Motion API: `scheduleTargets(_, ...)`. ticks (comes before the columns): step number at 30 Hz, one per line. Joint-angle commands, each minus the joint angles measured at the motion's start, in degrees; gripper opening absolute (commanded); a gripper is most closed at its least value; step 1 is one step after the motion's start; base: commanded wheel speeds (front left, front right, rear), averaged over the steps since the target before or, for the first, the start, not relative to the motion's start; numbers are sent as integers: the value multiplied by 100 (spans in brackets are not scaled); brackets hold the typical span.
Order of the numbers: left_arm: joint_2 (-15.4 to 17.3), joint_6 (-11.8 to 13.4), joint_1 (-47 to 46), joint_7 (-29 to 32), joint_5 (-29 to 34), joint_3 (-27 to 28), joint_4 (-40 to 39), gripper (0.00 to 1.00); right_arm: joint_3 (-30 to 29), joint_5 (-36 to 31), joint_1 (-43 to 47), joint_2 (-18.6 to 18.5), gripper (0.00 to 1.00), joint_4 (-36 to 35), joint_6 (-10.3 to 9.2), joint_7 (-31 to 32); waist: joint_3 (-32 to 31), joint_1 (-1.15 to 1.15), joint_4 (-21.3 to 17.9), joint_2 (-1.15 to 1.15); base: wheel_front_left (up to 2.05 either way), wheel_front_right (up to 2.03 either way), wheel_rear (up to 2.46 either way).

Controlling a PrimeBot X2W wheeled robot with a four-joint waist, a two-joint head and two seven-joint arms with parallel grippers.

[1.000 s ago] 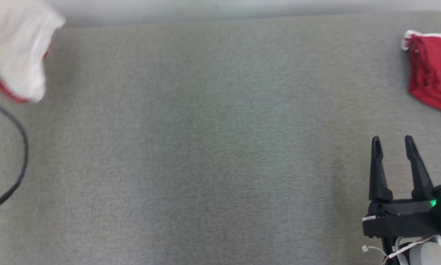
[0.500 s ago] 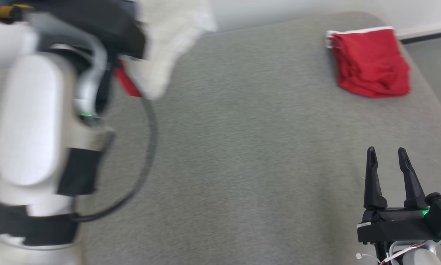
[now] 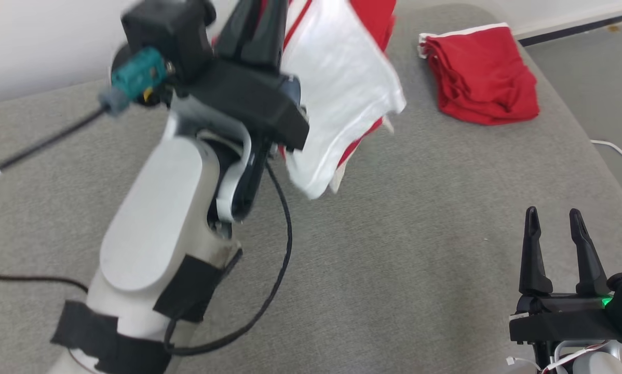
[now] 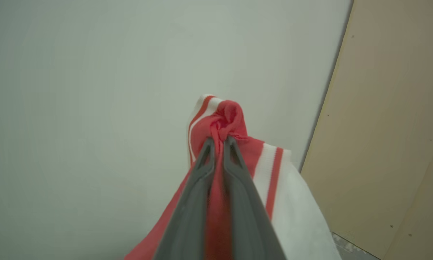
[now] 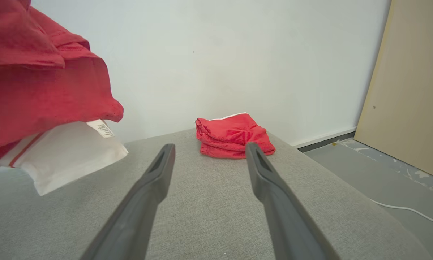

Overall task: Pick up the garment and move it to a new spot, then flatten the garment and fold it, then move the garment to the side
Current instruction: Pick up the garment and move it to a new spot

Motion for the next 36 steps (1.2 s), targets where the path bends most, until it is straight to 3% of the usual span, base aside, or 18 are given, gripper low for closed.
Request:
scheduleTargets(1, 11, 78, 275, -115, -76, -28, 55, 0, -6, -45, 9, 11, 100, -17, -15, -26, 86, -1, 186, 0, 0, 0, 0)
scheduleTargets(5, 51, 222, 1102, -450, -225, 73, 201, 0, 30, -104, -41, 12, 100, -3, -15, -26, 115, -1, 399, 0, 0, 0, 0)
scheduleTargets(13, 494, 360, 2689, -1043, -406, 358, 432, 0, 39, -237, -121, -4, 100, 63, -15, -26, 115, -1, 772, 0, 0, 0, 0)
scheduleTargets(26, 790, 349, 3802, -1475, -642, 756, 534, 0, 116, -266, 19, -122, 100, 184, -15, -27, -215, -1, 1100, 0, 0, 0, 0)
scheduleTargets(27, 805, 341, 3847, -1495, -597, 743, 537, 60, 121, -263, 36, -126, 100, 192, -15, -26, -257, -1, 1124, 0, 0, 0, 0)
scheduleTargets(28, 812, 332, 3894, -1518, -574, 744, 533, 100, 135, -259, 51, -130, 100, 198, -15, -26, -296, -1, 1140, 0, 0, 0, 0)
scheduleTargets(36, 906, 276, 4281, -1637, -66, 1071, -69, 100, 120, -225, 231, -217, 100, 153, -15, -26, -702, -1, 1384, 0, 0, 0, 0)
